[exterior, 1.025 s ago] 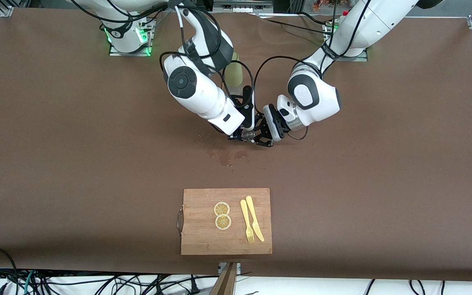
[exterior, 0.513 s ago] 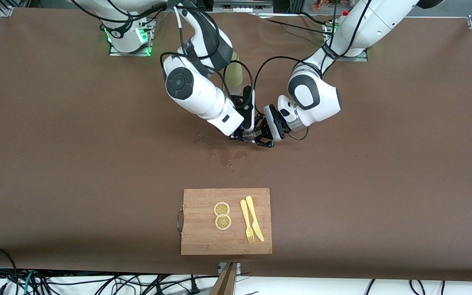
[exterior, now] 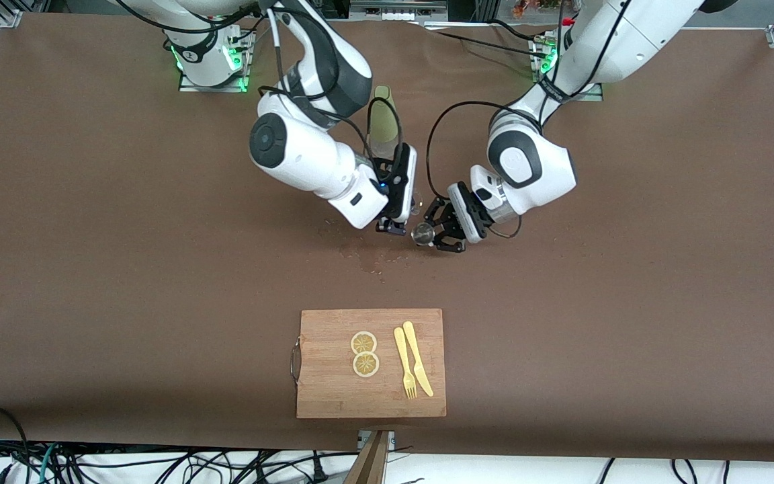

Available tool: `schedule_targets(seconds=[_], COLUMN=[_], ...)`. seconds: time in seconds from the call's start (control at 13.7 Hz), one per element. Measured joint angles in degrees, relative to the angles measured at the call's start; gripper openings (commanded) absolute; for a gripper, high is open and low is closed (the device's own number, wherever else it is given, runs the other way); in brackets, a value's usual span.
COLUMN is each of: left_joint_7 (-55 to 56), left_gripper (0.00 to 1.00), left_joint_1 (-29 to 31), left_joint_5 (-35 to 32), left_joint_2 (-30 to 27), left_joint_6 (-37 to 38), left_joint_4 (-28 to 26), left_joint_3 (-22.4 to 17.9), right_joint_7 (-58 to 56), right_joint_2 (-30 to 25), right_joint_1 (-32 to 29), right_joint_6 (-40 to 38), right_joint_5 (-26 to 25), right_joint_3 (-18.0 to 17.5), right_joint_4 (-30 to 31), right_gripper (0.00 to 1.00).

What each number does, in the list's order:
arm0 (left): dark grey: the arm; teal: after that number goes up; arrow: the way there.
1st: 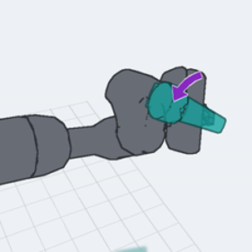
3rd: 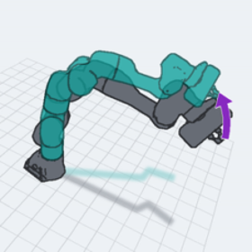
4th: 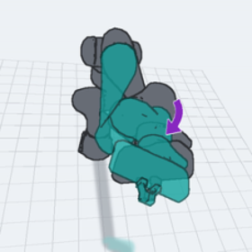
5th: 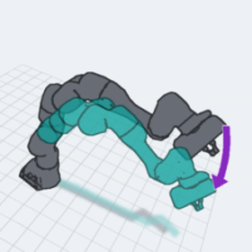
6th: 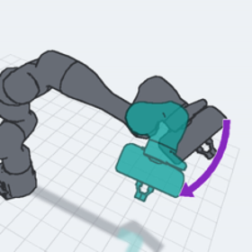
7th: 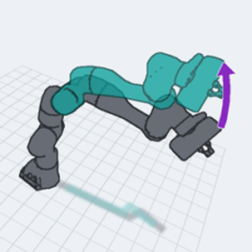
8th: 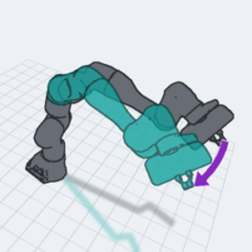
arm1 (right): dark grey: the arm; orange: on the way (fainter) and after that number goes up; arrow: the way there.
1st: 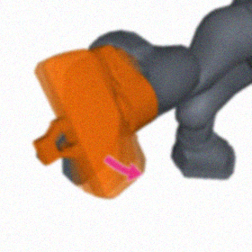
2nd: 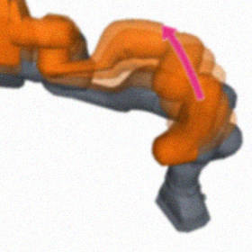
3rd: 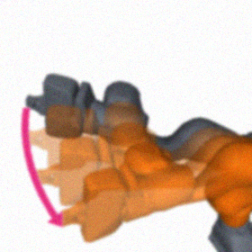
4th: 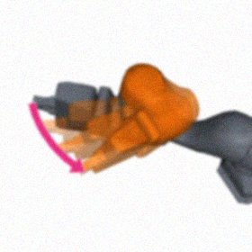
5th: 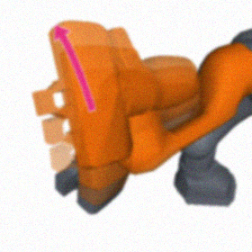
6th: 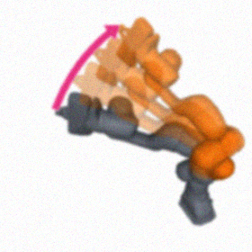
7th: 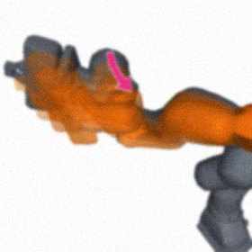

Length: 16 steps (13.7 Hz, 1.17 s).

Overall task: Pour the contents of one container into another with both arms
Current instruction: 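Carry the beaker and jigger back apart to their original spots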

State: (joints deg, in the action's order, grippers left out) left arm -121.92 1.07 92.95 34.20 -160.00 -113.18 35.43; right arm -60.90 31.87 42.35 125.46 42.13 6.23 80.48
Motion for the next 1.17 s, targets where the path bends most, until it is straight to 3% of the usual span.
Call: schedule_targets(seconds=[0.15, 0.37, 0.66, 0.95, 1.17], left_joint_7=[-2.8, -10.5, -15.0, -16.7, -16.9], left_gripper=[0.00, 0.00, 0.00, 0.00, 0.00], left_joint_1=[3.9, 12.0, 23.1, 29.0, 31.5], left_joint_5=[0.0, -0.3, -12.1, -25.8, -34.0], left_joint_2=[0.0, 0.1, 1.5, 1.7, 1.7], left_joint_6=[3.8, 13.1, 29.7, 45.9, 56.5], left_joint_4=[-1.3, -4.7, -6.1, -5.2, -1.0], left_joint_3=[0.1, 0.0, -1.8, -10.6, -16.6], right_joint_7=[-1.8, -9.1, -22.8, -38.1, -50.1], right_joint_2=[-0.6, -1.1, -1.2, -1.1, -0.2], right_joint_1=[-1.7, -7.6, -19.1, -30.0, -36.5], right_joint_6=[-1.2, -9.3, -25.8, -40.2, -47.8], right_joint_5=[3.4, 9.7, 15.5, 17.9, 18.0], right_joint_3=[0.8, 1.2, 1.5, 1.6, 1.6], right_joint_4=[0.0, 0.0, 0.1, 2.8, 6.6], right_gripper=[0.14, 0.14, 0.14, 0.14, 0.14])
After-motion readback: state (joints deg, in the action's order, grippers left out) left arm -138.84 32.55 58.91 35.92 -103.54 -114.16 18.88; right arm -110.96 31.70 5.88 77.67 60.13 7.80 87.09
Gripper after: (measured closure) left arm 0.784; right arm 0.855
